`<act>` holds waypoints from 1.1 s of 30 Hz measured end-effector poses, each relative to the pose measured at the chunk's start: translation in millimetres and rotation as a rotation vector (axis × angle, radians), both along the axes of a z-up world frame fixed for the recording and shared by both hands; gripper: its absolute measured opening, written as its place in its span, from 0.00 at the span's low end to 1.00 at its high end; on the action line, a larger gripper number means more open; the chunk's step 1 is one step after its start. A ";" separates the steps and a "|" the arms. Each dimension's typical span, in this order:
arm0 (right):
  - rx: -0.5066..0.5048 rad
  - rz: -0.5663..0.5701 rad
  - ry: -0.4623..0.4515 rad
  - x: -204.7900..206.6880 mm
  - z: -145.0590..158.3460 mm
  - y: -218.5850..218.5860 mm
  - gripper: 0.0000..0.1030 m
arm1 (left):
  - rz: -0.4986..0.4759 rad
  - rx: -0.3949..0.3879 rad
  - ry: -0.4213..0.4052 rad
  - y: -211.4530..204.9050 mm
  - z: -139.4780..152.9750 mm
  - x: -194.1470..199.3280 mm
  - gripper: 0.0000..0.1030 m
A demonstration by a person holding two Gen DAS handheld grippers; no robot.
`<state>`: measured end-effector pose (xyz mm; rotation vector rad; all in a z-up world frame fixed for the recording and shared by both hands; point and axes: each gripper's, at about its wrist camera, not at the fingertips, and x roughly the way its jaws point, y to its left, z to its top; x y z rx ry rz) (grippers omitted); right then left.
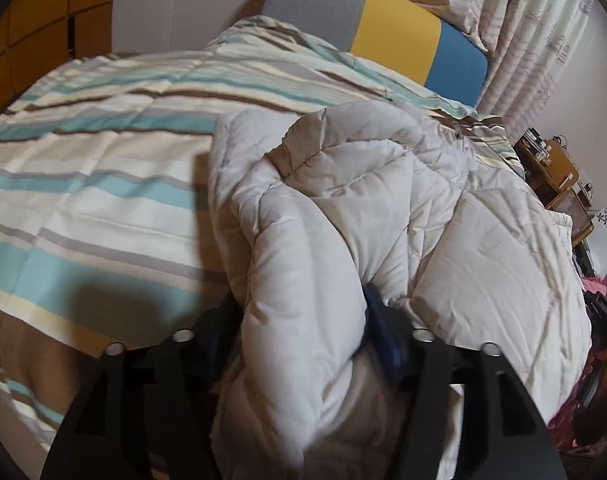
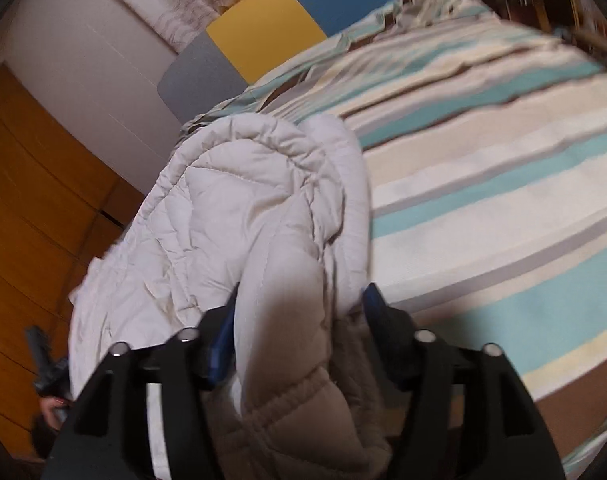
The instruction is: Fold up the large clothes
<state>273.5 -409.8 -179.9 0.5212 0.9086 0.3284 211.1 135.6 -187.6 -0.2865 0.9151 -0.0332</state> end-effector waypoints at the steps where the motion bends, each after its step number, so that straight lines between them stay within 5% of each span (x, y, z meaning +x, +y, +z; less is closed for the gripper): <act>1: -0.043 -0.007 -0.015 0.9 6.8 0.2 0.70 | 0.003 0.025 -0.007 1.5 5.7 -0.6 0.72; 7: -0.123 -0.024 -0.091 26.4 40.7 8.7 0.78 | 0.015 0.079 -0.077 11.8 39.8 24.0 0.85; 14: -0.200 0.066 -0.045 67.3 32.2 35.9 0.76 | -0.019 0.031 0.013 7.5 22.9 72.3 0.81; 15: -0.219 0.081 -0.039 69.5 28.5 40.7 0.64 | -0.028 0.033 0.033 2.3 19.1 75.4 0.65; 21: -0.254 0.094 -0.083 49.8 27.1 45.6 0.21 | -0.031 0.090 -0.018 -13.2 27.6 56.3 0.22; 26: -0.248 0.032 -0.177 41.4 56.6 37.2 0.12 | 0.032 0.109 -0.141 -11.3 65.3 43.9 0.20; 27: -0.248 0.015 -0.197 41.4 63.9 36.1 0.02 | 0.045 0.120 -0.174 -11.6 74.3 42.4 0.20; 33: -0.249 -0.063 -0.276 49.3 95.4 31.4 0.00 | 0.112 0.135 -0.320 -18.3 110.4 50.1 0.20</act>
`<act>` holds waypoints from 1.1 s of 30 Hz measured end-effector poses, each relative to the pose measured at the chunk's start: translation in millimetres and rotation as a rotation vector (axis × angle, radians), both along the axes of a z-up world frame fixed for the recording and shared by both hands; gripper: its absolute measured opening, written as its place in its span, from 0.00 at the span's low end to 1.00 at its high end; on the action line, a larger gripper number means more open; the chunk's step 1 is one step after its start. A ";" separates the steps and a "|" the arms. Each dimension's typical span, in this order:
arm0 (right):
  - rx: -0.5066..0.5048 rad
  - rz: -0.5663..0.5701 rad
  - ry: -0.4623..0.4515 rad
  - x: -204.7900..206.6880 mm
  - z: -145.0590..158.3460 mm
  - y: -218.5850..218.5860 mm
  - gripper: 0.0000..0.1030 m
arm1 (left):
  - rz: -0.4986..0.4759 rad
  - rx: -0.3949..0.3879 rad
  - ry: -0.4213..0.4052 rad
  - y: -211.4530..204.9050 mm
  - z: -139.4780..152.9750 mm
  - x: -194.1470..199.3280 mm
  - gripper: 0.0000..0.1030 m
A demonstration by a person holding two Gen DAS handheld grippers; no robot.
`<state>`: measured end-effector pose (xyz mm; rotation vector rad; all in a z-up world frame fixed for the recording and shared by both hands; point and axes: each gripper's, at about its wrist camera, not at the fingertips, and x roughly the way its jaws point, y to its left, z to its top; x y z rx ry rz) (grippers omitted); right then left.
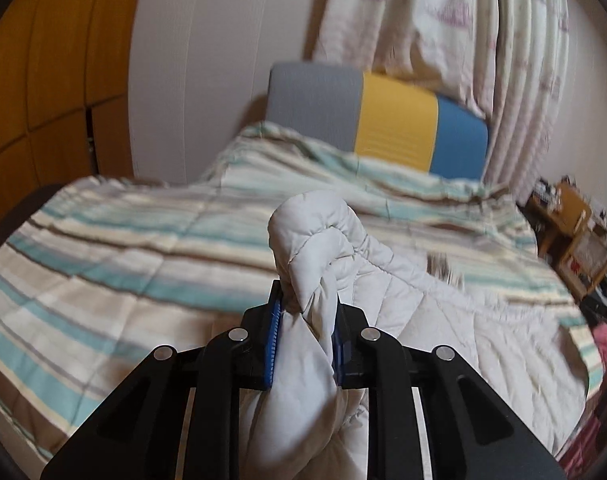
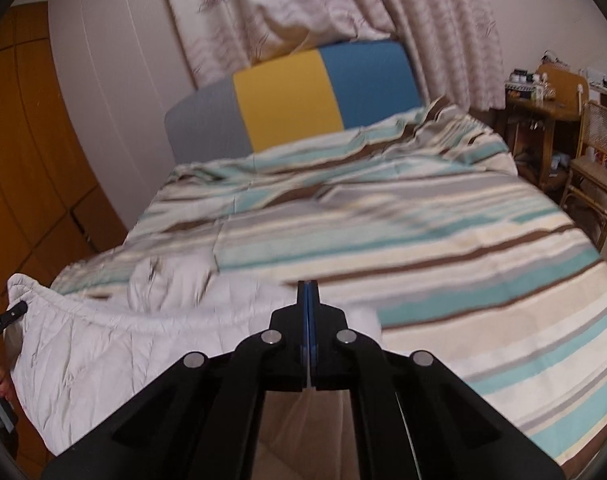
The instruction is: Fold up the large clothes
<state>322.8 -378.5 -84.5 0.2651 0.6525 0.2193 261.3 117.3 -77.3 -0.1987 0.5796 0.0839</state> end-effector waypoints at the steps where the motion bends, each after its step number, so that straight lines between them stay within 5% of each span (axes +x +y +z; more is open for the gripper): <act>1: 0.025 0.015 0.001 4.3 4.2 -0.8 0.00 | 0.001 -0.001 -0.012 -1.4 3.7 3.1 0.20; 2: 0.057 0.052 0.009 8.2 5.7 0.4 0.01 | -0.002 0.000 -0.018 -2.8 7.1 6.0 0.20; 3: 0.062 0.073 0.029 11.6 6.0 2.2 0.17 | -0.010 0.001 -0.021 -4.5 10.5 9.0 0.20; 4: 0.037 0.082 0.060 15.0 3.4 5.7 0.63 | -0.016 0.004 -0.025 -6.0 12.1 10.4 0.20; 5: -0.004 0.049 0.067 14.2 -0.1 7.3 0.77 | -0.021 0.009 -0.026 -7.4 12.5 10.9 0.20; 12: -0.052 0.073 0.247 36.9 -50.8 18.1 0.64 | -0.003 -0.027 0.006 0.5 -1.5 15.6 0.20; 14: -0.089 0.088 0.316 45.4 -69.2 25.9 0.50 | 0.000 -0.045 0.004 3.5 -2.6 13.7 0.20; 16: -0.062 0.102 0.325 47.3 -75.0 27.5 0.21 | -0.002 -0.043 -0.010 3.9 -0.8 12.0 0.20; 18: -0.031 0.103 0.293 45.9 -66.2 25.7 0.12 | -0.004 -0.033 -0.028 2.8 3.9 10.8 0.20; 26: -0.038 -0.022 -0.030 46.2 16.8 26.2 0.11 | 0.062 -0.001 -0.155 3.4 30.5 32.1 0.20; 33: -0.080 -0.085 -0.066 85.7 -5.4 50.9 0.12 | 0.164 0.118 -0.123 -5.7 5.6 86.6 0.20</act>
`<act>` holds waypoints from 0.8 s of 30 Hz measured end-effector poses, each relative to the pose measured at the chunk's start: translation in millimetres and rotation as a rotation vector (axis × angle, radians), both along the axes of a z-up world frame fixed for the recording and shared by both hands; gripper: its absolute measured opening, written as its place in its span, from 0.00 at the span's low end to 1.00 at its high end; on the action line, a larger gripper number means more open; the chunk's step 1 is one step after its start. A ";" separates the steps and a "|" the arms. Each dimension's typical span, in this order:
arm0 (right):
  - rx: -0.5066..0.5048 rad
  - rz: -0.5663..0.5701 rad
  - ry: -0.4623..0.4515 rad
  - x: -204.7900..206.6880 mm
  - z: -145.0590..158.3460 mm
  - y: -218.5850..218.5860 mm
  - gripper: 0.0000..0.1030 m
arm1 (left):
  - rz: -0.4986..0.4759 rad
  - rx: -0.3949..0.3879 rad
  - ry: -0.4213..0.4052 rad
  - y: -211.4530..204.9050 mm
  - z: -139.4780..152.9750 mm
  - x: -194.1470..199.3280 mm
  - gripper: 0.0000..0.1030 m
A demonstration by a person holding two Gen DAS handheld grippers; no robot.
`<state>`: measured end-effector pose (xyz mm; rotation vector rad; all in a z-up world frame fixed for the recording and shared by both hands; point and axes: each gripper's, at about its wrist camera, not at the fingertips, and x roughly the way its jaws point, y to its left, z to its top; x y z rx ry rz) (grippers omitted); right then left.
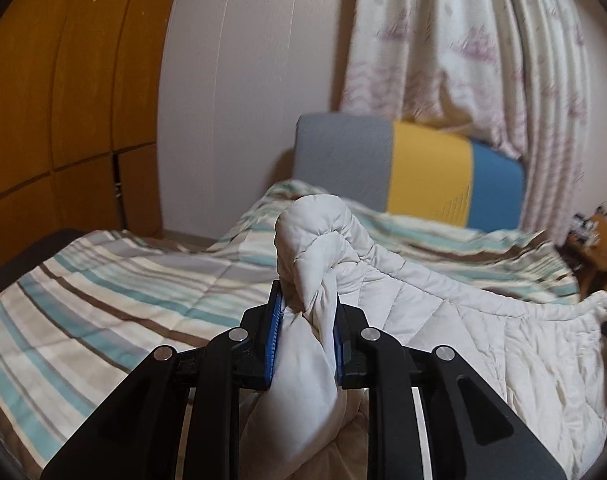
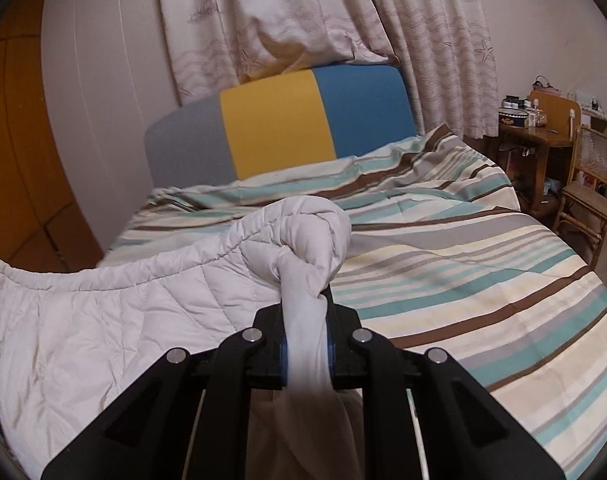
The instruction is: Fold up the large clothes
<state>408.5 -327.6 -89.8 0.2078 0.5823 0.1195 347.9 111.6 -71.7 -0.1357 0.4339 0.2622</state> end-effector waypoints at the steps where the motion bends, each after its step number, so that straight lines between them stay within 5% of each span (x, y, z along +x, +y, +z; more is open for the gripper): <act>1: -0.017 -0.003 0.014 7.3 -10.6 4.9 0.12 | 0.010 0.006 0.016 0.0 -6.4 6.2 0.20; 14: -0.103 -0.020 0.182 40.6 -93.6 15.5 0.27 | 0.036 0.040 0.276 0.8 -107.4 56.6 0.25; 24: -0.224 -0.015 0.301 59.7 -122.2 33.4 0.40 | 0.031 0.018 0.374 3.8 -132.8 72.7 0.32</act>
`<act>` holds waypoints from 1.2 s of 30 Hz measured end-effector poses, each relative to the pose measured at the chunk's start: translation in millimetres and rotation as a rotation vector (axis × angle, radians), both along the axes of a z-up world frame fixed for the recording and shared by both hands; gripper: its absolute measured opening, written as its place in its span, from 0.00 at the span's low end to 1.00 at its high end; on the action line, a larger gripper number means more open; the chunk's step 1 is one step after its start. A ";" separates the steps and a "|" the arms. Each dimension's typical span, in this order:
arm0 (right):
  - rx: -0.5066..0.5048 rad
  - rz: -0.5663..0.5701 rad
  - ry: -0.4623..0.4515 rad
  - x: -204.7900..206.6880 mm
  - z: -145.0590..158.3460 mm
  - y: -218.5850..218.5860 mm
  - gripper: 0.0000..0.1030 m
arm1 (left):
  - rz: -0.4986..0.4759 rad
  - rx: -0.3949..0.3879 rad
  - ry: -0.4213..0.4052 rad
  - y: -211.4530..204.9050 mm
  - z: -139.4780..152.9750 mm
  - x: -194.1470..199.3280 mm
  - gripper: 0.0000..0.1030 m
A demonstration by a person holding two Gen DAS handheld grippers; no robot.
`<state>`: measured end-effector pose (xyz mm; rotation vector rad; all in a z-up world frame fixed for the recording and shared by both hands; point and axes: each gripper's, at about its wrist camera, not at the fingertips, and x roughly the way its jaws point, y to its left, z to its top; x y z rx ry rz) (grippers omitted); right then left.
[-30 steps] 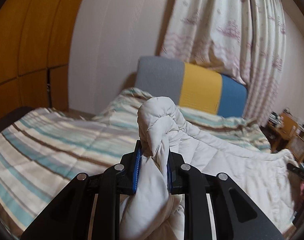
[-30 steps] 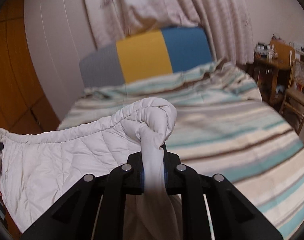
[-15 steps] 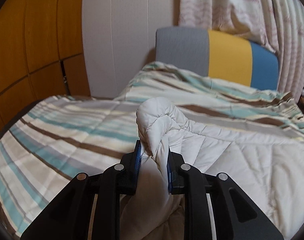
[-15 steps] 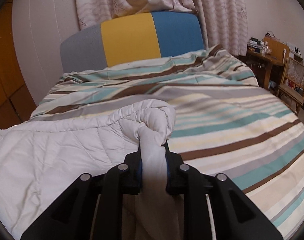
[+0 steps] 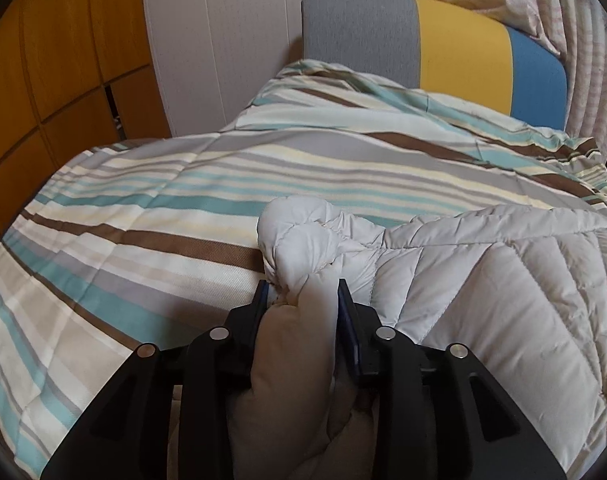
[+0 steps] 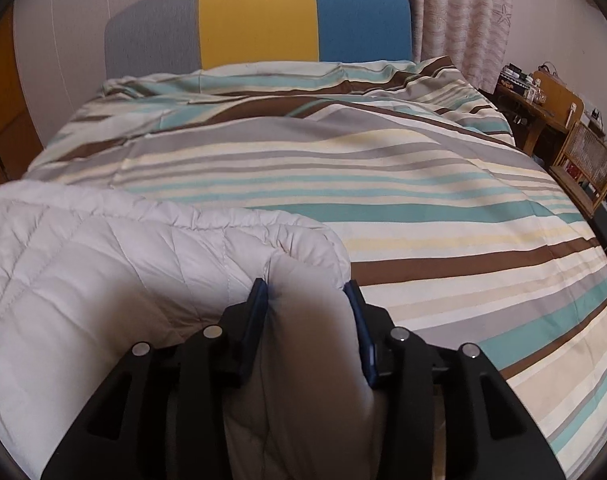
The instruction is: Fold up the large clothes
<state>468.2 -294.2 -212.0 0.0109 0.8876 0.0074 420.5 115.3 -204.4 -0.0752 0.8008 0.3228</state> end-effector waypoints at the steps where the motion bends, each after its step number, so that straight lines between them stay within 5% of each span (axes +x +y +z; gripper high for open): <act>1: -0.013 -0.001 0.001 0.8 -0.9 1.3 0.40 | 0.001 0.003 0.003 -0.8 -0.1 0.7 0.34; 3: -0.025 -0.003 0.000 0.6 -1.7 2.9 0.41 | 0.008 0.016 0.011 -0.9 0.6 0.9 0.40; 7: -0.044 -0.014 0.004 1.3 -2.0 3.4 0.48 | 0.058 0.053 0.037 -2.8 14.3 -5.1 0.73; 14: -0.062 -0.029 0.003 -0.3 -0.3 3.5 0.52 | 0.039 0.051 -0.179 -56.2 90.8 -51.3 0.80; 18: -0.067 -0.034 0.000 -1.2 -0.1 4.7 0.54 | -0.059 0.034 -0.214 -103.8 108.1 -39.0 0.85; 25: -0.070 -0.033 -0.004 -1.6 0.7 4.2 0.54 | -0.084 0.108 -0.119 -142.0 52.5 -3.0 0.85; 28: -0.070 -0.030 -0.010 -2.7 1.4 5.2 0.56 | -0.082 0.056 -0.089 -133.2 25.0 -3.6 0.87; 36: -0.088 -0.029 -0.011 -2.1 1.0 8.8 0.56 | -0.089 0.023 -0.034 -129.8 5.5 7.6 0.93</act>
